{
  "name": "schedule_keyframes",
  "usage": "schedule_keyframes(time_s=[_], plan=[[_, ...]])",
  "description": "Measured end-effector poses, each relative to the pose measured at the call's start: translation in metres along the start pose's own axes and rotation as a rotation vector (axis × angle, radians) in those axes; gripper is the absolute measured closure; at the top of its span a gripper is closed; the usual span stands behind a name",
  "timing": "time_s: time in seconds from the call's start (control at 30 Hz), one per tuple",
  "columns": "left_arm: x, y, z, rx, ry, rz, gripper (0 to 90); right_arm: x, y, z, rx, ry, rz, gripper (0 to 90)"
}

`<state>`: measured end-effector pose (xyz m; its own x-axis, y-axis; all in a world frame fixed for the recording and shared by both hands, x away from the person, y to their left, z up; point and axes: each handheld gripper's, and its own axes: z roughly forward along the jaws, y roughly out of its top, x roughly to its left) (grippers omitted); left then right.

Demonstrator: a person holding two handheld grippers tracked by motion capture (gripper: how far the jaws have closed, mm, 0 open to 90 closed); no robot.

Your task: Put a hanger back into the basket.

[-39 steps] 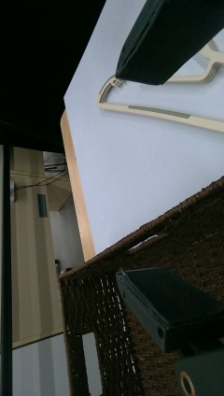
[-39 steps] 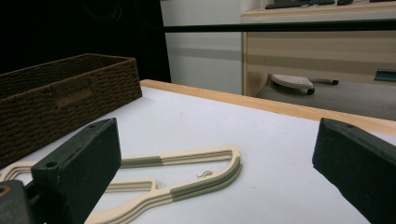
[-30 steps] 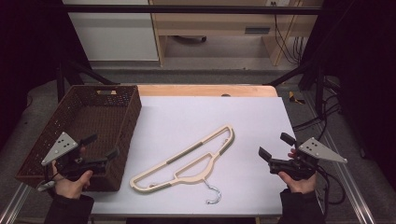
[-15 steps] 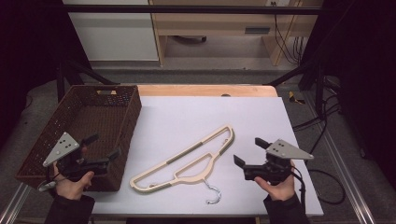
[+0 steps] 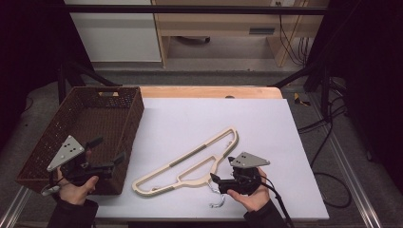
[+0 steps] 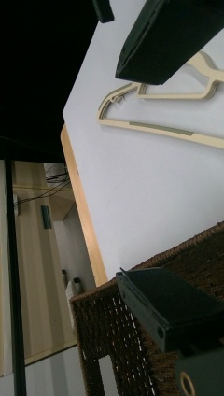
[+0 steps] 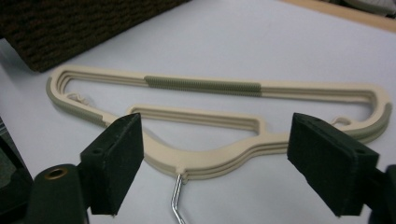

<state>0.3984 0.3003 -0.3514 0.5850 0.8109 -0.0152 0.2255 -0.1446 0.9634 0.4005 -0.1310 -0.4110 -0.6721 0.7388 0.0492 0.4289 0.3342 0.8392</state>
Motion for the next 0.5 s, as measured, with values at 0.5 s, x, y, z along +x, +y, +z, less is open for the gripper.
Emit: schedule_keyframes(time_s=[0.5], plan=[[-0.007, 0.001, 0.003, 0.004, -0.013, 0.012, 4.0, 0.014, -0.030, 0.044, 0.189, 0.023, 0.002, 51.4]])
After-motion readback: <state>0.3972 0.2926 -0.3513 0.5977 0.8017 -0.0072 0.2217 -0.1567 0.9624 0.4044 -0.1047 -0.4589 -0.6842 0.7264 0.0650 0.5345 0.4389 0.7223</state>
